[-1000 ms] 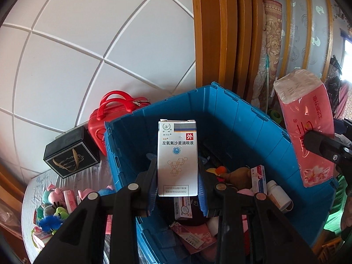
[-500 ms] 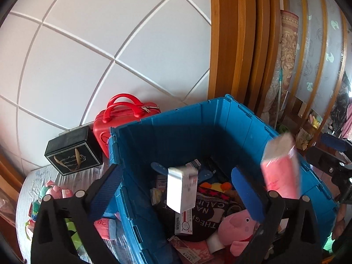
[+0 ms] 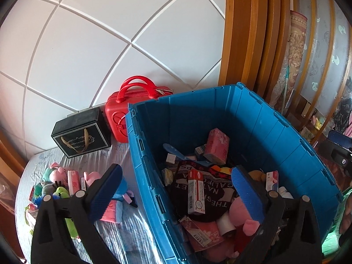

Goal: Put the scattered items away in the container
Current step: 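Move both tools back from the bin to the pile on the bed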

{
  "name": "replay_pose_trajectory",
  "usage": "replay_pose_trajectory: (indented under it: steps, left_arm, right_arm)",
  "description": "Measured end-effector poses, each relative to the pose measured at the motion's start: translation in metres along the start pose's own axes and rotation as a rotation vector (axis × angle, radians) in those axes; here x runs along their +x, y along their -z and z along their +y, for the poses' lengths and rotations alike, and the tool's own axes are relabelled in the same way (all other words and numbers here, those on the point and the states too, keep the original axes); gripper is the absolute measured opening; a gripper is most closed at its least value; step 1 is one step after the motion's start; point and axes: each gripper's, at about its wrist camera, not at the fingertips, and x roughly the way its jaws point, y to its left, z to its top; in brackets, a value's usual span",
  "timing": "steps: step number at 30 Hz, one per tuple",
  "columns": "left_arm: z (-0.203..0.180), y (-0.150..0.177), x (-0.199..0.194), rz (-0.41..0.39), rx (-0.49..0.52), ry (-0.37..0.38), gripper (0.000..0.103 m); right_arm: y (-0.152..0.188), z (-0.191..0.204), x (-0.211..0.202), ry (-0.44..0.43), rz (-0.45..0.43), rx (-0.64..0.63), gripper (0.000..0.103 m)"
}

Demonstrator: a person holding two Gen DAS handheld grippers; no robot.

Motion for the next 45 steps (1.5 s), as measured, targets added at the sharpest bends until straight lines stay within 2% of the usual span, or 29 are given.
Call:
replay_pose_trajectory:
  steps: [7, 13, 18, 24, 36, 45]
  left_arm:
    - [0.033, 0.018, -0.018, -0.003, -0.033, 0.000, 0.101]
    - [0.076, 0.038, -0.029, 0.005, -0.072, -0.004, 0.101]
    - [0.125, 0.059, -0.041, 0.008, -0.110, -0.019, 0.101]
    - [0.200, 0.094, -0.050, 0.024, -0.155, -0.080, 0.101]
    - [0.362, 0.180, -0.044, 0.120, -0.261, -0.205, 0.101]
    - [0.430, 0.214, -0.033, 0.177, -0.256, -0.232, 0.101]
  right_arm:
    - [0.003, 0.044, -0.013, -0.027, -0.009, -0.045, 0.103]
    - [0.008, 0.087, -0.014, -0.039, 0.006, -0.085, 0.103]
    - [0.012, 0.137, -0.013, -0.053, 0.014, -0.132, 0.103]
    - [0.025, 0.213, -0.005, -0.083, 0.037, -0.182, 0.103]
    - [0.075, 0.363, 0.047, -0.150, 0.114, -0.275, 0.103]
    - [0.120, 0.433, 0.101, -0.169, 0.181, -0.300, 0.103]
